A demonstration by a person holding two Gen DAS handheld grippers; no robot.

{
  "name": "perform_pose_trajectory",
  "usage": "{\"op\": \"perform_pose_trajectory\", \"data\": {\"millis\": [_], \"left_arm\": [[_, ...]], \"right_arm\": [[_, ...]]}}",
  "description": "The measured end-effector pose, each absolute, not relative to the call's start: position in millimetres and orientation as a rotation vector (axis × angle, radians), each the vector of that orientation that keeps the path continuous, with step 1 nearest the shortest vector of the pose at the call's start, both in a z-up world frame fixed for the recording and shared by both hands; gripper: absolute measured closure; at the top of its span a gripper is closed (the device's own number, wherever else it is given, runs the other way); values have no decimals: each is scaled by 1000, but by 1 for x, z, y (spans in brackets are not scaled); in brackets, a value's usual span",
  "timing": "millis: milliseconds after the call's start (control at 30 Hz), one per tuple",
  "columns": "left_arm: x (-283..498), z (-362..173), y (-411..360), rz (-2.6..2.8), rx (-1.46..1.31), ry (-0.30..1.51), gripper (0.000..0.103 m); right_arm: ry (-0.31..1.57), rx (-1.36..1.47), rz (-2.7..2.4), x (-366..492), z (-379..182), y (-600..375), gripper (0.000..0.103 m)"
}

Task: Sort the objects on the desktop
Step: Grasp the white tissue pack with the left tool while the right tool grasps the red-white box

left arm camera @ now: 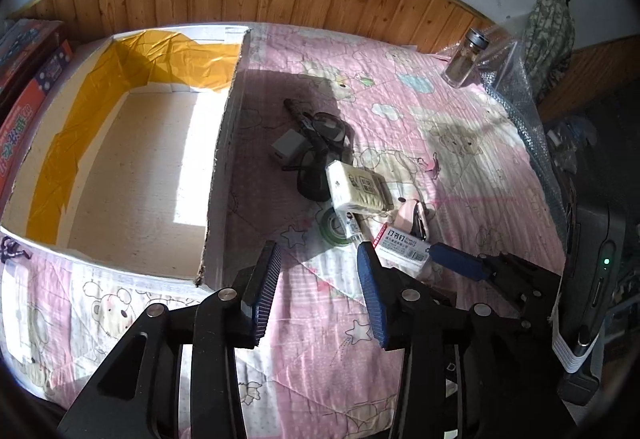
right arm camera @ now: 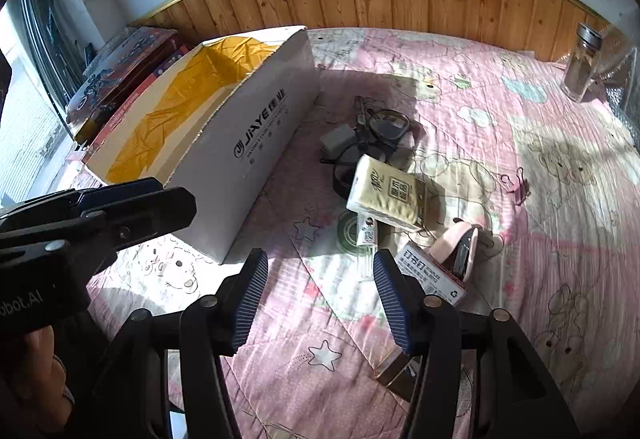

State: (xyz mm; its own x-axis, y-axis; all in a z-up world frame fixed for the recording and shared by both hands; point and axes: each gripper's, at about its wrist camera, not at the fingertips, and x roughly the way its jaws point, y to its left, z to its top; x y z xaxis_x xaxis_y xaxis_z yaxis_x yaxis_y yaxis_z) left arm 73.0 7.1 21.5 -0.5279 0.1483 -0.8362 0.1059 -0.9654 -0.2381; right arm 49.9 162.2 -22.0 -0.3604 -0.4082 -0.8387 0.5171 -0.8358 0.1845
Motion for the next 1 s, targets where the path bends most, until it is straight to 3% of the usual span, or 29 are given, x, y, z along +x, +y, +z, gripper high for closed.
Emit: {"op": "perform_pose_trajectory", "data": {"millis": [200,533,767,933,967,1000], "left_arm": [[54,-4,27,2601,-1575,-382,54],[-11,-49,41,2469,-1666,-442,53],[-54,-77,35,2417,-1709,-565,53],[-71,-86,37,2374,-1677,-655,55],[-73,-86,39,2382,-1667,-650,57],[-75,-85,41,2387,-1655,-646,66]], "right_arm": [[84,1421,-2247,43,-47,204,44],[-22,1555,-2225,50,-84,239,37],[335,1440,-2180,20,-68,202,38],[561,1435,-2065,-2,-96,173,43],[585,1405,-2072,-2,-100,171,43],[618,1373,-2084,-1,-100,169,47]]}}
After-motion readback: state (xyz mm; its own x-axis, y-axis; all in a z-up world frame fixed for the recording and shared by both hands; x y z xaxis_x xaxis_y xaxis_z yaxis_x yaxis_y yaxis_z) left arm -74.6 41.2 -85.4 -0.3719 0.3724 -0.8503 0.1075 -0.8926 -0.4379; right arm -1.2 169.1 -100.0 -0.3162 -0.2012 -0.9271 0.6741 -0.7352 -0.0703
